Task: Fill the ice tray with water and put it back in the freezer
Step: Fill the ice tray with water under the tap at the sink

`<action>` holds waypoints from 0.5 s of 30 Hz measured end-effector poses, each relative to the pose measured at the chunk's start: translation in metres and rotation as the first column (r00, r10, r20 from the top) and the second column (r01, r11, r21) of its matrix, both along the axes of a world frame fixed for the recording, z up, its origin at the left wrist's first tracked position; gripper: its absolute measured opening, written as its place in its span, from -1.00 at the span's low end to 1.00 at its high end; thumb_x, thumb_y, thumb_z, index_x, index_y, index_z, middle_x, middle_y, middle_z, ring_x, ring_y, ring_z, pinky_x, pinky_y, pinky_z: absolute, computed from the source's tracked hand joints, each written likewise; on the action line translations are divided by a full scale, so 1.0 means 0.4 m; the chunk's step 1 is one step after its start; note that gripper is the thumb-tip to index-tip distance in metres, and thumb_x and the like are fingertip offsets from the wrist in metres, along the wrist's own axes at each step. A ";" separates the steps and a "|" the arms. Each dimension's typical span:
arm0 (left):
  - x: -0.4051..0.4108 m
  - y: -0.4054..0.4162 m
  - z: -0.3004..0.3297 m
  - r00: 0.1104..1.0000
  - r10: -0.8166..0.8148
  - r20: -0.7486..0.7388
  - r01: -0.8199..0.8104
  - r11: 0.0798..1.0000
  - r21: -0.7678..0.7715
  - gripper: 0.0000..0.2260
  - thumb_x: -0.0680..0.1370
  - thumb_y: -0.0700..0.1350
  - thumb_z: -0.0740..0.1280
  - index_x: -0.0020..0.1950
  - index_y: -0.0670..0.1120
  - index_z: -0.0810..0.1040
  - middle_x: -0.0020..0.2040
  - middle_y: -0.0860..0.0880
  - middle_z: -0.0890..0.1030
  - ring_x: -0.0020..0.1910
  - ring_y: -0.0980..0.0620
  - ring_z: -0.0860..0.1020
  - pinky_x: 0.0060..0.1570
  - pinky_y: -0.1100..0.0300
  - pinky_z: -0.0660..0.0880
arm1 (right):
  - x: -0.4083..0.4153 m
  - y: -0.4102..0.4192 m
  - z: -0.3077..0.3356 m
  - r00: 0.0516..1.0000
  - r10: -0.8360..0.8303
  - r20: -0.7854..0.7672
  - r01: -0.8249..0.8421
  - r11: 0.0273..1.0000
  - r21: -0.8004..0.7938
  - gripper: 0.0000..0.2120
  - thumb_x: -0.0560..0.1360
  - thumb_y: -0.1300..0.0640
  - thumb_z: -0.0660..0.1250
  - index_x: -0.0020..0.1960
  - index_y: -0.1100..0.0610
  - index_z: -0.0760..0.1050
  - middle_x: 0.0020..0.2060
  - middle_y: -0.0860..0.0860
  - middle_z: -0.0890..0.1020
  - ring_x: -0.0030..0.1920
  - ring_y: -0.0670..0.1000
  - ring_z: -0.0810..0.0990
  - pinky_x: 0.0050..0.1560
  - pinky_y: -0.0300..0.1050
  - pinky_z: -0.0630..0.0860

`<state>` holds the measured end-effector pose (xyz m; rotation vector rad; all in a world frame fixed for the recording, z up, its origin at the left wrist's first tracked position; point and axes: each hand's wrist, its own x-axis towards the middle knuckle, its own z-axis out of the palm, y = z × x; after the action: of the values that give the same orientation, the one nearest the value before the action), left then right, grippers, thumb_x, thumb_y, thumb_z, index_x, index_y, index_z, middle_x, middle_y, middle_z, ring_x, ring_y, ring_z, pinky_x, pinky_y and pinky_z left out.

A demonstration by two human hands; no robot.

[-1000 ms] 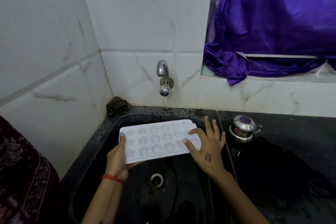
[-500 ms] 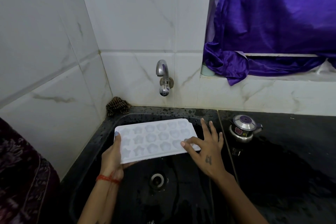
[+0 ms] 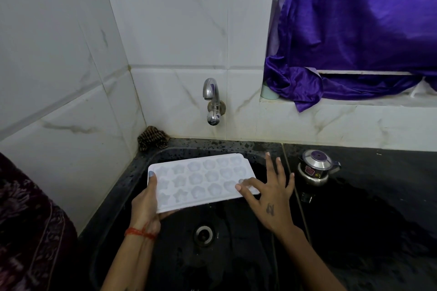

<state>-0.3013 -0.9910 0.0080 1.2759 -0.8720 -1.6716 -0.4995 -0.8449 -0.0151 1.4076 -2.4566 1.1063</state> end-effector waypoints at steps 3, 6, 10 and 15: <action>0.002 0.000 -0.001 1.000 -0.001 0.002 0.001 1.000 -0.005 -0.67 0.51 0.17 0.30 -0.14 -0.10 0.58 -0.18 -0.07 0.64 -0.22 -0.06 0.62 -0.43 0.09 0.58 | 0.000 -0.001 0.001 0.985 0.062 0.160 -0.059 0.998 -0.023 -0.66 0.40 -0.39 0.16 -0.08 -0.25 0.60 0.54 -0.06 -0.04 0.48 -0.12 -0.30 0.42 0.09 -0.37; 0.002 0.003 0.002 1.000 0.003 -0.004 -0.003 1.000 -0.008 -0.67 0.51 0.16 0.30 -0.14 -0.10 0.58 -0.16 -0.08 0.64 -0.21 -0.07 0.61 -0.36 0.05 0.57 | -0.006 0.000 0.006 0.970 0.091 0.224 -0.092 0.996 -0.007 -0.70 0.37 -0.40 0.23 -0.16 -0.25 0.60 0.54 -0.07 -0.02 0.47 -0.17 -0.28 0.43 0.08 -0.35; 0.000 0.012 0.006 1.000 -0.007 -0.014 0.007 1.000 -0.015 -0.67 0.52 0.16 0.29 -0.12 -0.11 0.58 -0.18 -0.07 0.64 -0.21 -0.06 0.61 -0.49 0.08 0.59 | -0.020 0.003 0.002 0.987 0.079 0.141 -0.081 0.997 0.011 -0.59 0.32 -0.46 0.14 -0.24 -0.19 0.57 0.50 -0.17 -0.05 0.47 -0.17 -0.31 0.39 0.01 -0.44; -0.003 0.022 0.013 0.999 -0.012 -0.031 0.011 1.000 -0.011 -0.68 0.52 0.14 0.29 -0.16 -0.11 0.58 -0.23 -0.06 0.64 -0.26 -0.05 0.61 -0.58 0.13 0.54 | -0.022 0.004 -0.007 0.994 0.028 -0.107 -0.024 0.999 0.033 -0.55 0.42 -0.42 0.04 -0.24 -0.15 0.55 0.52 -0.05 -0.01 0.53 0.03 -0.20 0.41 0.21 -0.35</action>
<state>-0.3024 -0.9823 0.0132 1.2362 -0.8702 -1.6892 -0.5081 -0.8431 -0.0180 1.4712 -2.3975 0.9734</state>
